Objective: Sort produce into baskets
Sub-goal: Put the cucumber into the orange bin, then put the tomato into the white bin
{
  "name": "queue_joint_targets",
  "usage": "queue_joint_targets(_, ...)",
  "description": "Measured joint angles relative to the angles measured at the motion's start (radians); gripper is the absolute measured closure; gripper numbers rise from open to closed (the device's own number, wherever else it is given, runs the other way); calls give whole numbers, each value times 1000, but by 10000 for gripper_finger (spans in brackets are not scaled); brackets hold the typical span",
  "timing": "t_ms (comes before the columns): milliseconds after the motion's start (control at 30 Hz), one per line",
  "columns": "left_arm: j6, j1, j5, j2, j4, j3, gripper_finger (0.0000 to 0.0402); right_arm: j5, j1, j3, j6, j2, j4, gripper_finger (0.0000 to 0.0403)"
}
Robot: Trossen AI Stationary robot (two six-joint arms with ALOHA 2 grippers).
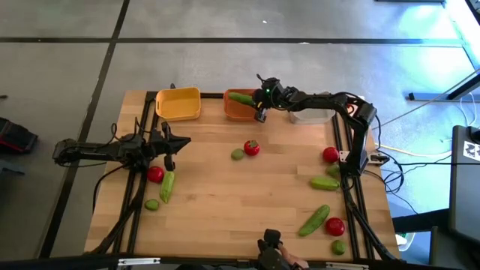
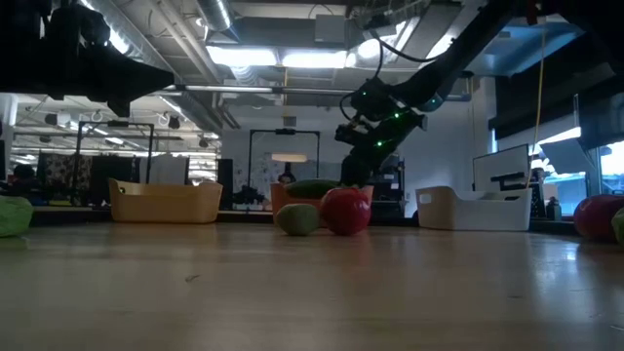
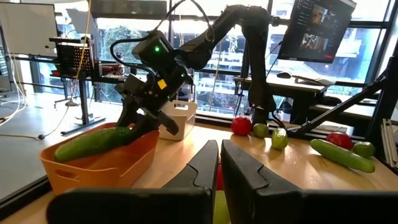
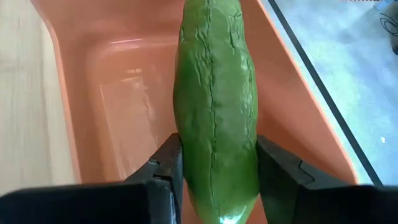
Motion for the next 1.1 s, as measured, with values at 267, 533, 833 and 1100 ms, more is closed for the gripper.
queue_joint_targets(267,0,0,0,0,0,0,384,1,0,1,10,22,-9,202)
queue_joint_targets(533,2,0,0,0,0,0,384,6,0,1,10,29,-5,168)
queue_joint_targets(833,2,0,0,0,0,0,384,-1,13,1,13,-94,-15,167)
queue_joint_targets(1100,1,0,0,0,0,0,384,-2,97,1,13,-226,-88,166)
